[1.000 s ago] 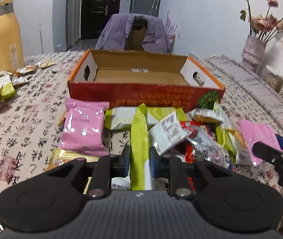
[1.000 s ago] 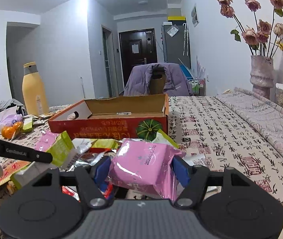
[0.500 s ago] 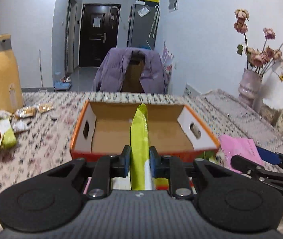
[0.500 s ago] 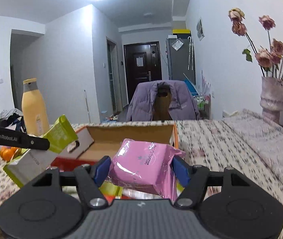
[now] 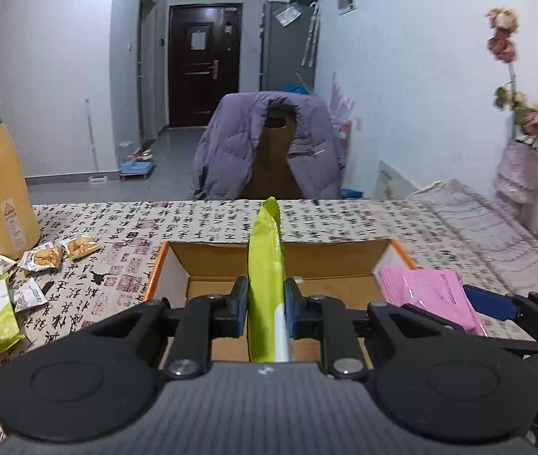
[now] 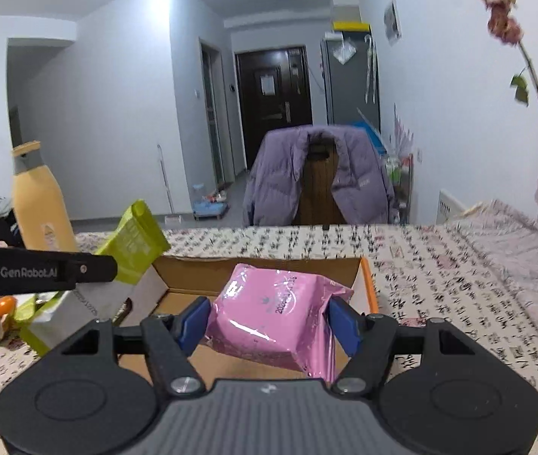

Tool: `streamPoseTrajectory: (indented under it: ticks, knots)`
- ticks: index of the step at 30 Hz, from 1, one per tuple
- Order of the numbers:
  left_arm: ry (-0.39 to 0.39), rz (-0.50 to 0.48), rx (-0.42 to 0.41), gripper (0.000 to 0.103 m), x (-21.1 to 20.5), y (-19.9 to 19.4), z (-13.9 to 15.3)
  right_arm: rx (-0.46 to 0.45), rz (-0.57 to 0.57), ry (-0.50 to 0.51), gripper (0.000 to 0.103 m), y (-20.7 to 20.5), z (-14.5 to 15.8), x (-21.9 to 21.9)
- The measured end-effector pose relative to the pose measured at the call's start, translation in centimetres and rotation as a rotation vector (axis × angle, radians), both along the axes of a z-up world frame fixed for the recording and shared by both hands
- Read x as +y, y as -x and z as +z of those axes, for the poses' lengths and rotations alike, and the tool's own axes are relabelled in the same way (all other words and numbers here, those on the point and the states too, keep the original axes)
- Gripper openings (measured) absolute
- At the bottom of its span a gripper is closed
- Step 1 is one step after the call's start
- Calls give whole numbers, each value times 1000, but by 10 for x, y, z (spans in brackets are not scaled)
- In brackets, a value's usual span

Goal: Organize snacks
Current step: 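Carry both snacks into the orange box and open both tools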

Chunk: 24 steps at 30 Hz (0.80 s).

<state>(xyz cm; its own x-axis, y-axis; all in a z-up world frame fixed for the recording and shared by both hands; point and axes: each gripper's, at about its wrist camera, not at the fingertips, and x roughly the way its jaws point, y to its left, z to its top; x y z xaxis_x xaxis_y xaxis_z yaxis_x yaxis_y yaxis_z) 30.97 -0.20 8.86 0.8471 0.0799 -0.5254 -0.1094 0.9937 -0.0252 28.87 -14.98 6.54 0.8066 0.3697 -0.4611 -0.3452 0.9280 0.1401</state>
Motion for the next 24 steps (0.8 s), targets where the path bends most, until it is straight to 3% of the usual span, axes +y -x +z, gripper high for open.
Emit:
streamPoseTrajectory:
  ticks: [5,11,19,21,22,24]
  knots:
    - [-53,50,68,20,0,-33,-31,85,-15,59,68,-32,-24,19]
    - [-19,72,162,20,16,-56,-68,163,-23,119,68,-51,-54,32]
    - [5,47,154,24,21,-50,-72,206,0,117,73,-55,-67,31]
    - [11,40,134,43,23,-45,-69,203,-4,95,74,-52,-65,28]
    - [11,40,122,50,23,-42,-67,207,-1,78,79,-51,-64,26]
    - [1,38,89,73,23,-34,-62,199,5,52,88,-46,-60,22]
